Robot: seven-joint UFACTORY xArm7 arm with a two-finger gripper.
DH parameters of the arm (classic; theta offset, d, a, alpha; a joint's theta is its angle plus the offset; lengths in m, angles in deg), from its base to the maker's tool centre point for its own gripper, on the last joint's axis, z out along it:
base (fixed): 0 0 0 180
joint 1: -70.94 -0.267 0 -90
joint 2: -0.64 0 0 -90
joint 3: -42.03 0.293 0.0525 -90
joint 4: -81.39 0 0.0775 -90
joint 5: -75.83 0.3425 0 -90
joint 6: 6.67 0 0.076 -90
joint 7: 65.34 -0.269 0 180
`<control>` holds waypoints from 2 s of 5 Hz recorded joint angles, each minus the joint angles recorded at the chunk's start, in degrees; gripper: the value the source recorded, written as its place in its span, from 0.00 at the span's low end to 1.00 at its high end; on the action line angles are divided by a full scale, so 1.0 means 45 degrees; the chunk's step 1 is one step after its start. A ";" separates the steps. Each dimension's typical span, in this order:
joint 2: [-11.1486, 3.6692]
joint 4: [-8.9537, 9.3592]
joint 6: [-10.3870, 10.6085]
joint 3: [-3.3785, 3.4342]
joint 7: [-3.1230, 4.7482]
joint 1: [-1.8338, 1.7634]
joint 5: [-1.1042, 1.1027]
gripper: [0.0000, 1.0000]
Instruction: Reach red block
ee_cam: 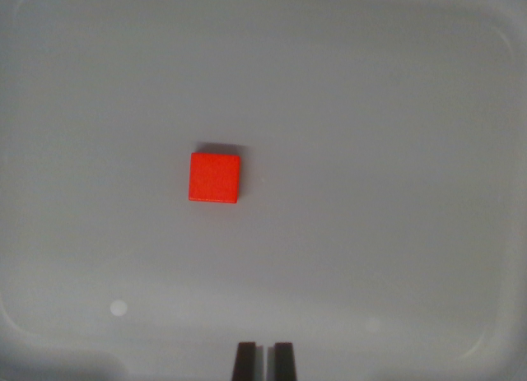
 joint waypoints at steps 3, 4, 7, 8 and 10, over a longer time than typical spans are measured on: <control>-0.0241 0.0254 0.0491 0.0007 -0.0015 -0.0020 -0.0010 0.00; -0.0241 0.0254 0.0491 0.0007 -0.0015 -0.0020 -0.0010 0.00; -0.0600 0.0630 0.1220 0.0017 -0.0038 -0.0051 -0.0025 0.00; -0.0600 0.0630 0.1220 0.0017 -0.0038 -0.0051 -0.0025 0.00; -0.0821 0.0863 0.1671 0.0023 -0.0053 -0.0070 -0.0034 0.00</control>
